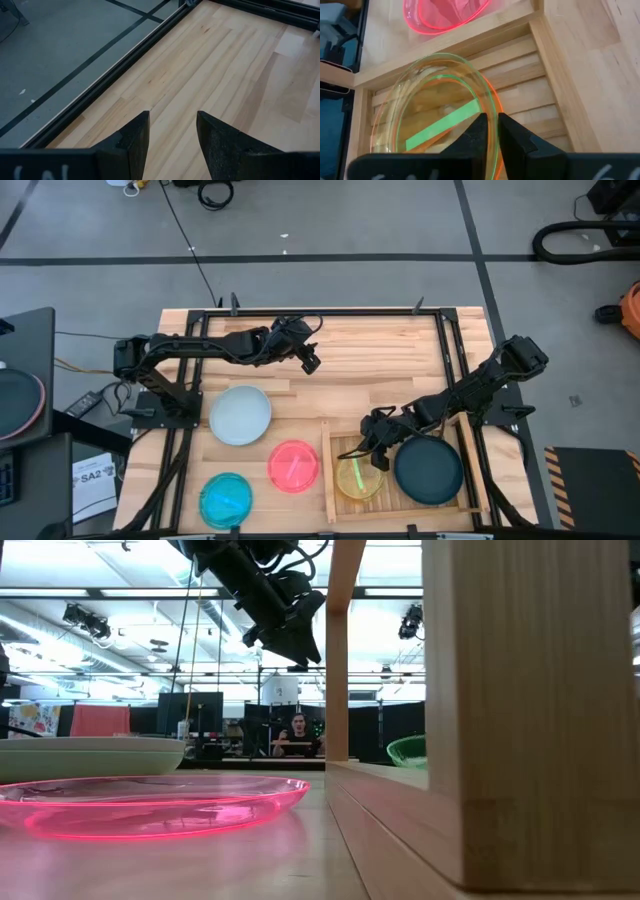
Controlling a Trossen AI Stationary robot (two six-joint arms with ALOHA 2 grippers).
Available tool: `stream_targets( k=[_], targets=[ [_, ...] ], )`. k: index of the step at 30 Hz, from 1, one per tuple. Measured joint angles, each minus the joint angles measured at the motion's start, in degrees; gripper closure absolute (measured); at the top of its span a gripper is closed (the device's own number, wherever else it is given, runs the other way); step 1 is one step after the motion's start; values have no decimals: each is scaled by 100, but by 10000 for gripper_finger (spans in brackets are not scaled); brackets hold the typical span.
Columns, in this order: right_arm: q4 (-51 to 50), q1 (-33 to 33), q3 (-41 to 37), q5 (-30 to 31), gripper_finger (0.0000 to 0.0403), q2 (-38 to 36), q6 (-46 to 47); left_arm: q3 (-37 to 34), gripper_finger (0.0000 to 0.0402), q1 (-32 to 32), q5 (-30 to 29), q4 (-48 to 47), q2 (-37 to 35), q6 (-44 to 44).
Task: Place and stack plates onto a shelf
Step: Stack the green plate on the orange plate on the shelf, then stack the gray plate on the dark blue plate on the shelf
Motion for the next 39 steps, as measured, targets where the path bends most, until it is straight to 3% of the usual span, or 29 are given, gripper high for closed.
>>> stream_targets(
  k=[15,22,30,34,39],
  targets=[
    [-6,-47,0,18,224,-2,-11,0,232,-1,0,-2,0,0],
    [-6,-103,0,50,194,-4,-13,2,232,0,2,-4,0,188],
    [-10,-110,0,50,194,-5,-13,6,232,-4,1323,-447,-103,641],
    [-15,-110,2,50,193,-7,-13,4,232,-23,1967,-1222,-391,427],
    [-10,-110,4,50,194,-7,-13,7,232,-199,2329,-2448,-820,-26]
  ],
)
